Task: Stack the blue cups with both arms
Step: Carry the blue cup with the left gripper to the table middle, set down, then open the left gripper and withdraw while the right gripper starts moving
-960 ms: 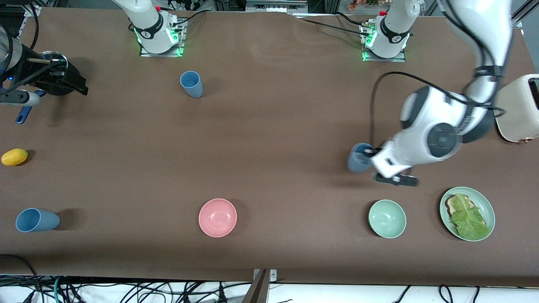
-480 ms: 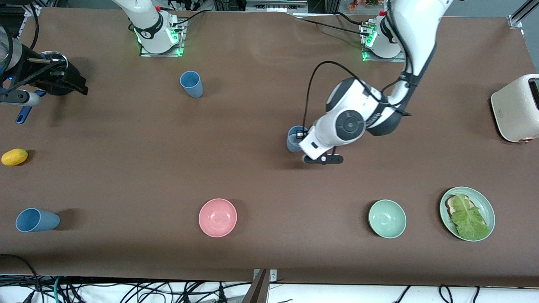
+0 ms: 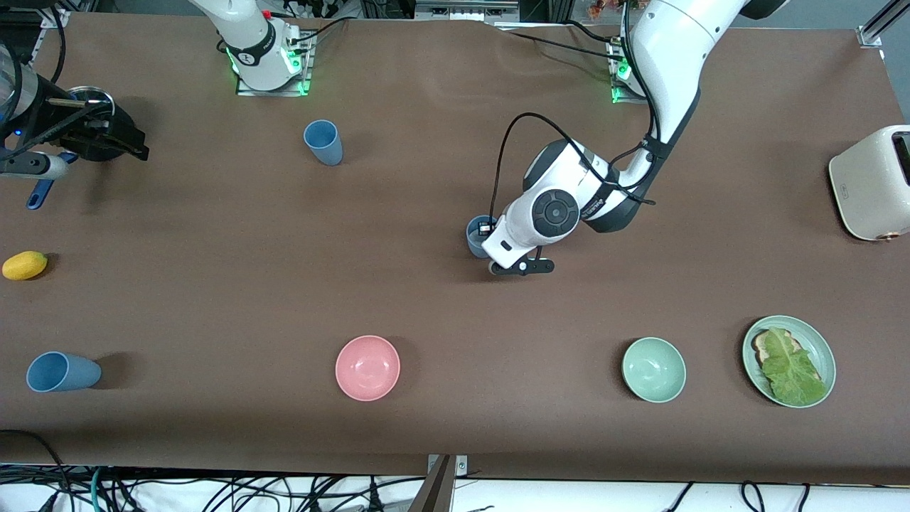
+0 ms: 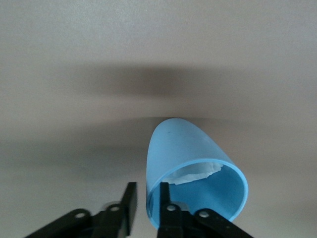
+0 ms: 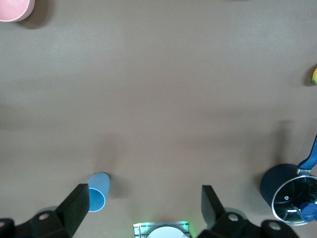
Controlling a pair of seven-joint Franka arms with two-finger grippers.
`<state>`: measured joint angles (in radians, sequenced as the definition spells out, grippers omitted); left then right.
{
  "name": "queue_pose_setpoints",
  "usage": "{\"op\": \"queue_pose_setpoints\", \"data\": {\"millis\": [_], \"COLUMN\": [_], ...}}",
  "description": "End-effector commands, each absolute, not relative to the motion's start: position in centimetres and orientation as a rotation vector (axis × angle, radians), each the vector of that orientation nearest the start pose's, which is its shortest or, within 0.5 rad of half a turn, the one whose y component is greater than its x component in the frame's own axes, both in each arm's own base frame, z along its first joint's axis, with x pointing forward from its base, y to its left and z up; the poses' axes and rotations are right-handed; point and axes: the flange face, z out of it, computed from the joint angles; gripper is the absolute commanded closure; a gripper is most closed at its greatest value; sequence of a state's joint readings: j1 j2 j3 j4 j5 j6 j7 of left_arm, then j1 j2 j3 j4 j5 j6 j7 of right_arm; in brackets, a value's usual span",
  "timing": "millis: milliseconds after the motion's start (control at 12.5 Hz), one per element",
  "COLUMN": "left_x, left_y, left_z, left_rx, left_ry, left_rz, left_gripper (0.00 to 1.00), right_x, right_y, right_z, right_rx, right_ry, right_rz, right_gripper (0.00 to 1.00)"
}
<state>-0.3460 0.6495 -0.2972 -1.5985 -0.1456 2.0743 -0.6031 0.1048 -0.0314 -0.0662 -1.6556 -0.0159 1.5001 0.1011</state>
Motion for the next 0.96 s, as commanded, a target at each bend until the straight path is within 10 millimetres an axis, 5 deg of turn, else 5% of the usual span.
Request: {"op": "queue_pose_setpoints", "data": {"millis": [0, 240, 480, 640, 720, 880], "left_x": [56.1, 57.1, 60.0, 61.8, 62.1, 61.4], "left_y": [-38.6, -34.6, -29.4, -24.0, -21.1, -15.8], "left_z": [30.5, 38.5, 43.7, 47.6, 49.7, 53.7], "left_rx": [-3.279, -3.186, -3.074, -3.075, -3.071, -3.075], "left_ry": [-0.165, -0.092, -0.037, 0.043, 0.098, 0.173], "left_rz": [0.429, 0.253, 0.118, 0.130, 0.135, 0.153], "left_gripper": [0.00, 0.00, 0.00, 0.00, 0.00, 0.00], "right_x": [53.5, 53.5, 53.1, 53.7, 55.1, 55.3], "right_y": [1.7, 1.3, 1.5, 2.8, 3.5, 3.6], "right_z": [60.2, 60.4, 60.5, 58.4, 55.8, 55.2], "right_rx": [-3.142, -3.144, -3.145, -3.147, -3.148, -3.142], "right_ry": [0.087, 0.087, 0.090, 0.054, 0.030, 0.022], "right_rz": [0.205, 0.195, 0.227, 0.296, 0.380, 0.400], "right_gripper": [0.00, 0.00, 0.00, 0.00, 0.00, 0.00]}}
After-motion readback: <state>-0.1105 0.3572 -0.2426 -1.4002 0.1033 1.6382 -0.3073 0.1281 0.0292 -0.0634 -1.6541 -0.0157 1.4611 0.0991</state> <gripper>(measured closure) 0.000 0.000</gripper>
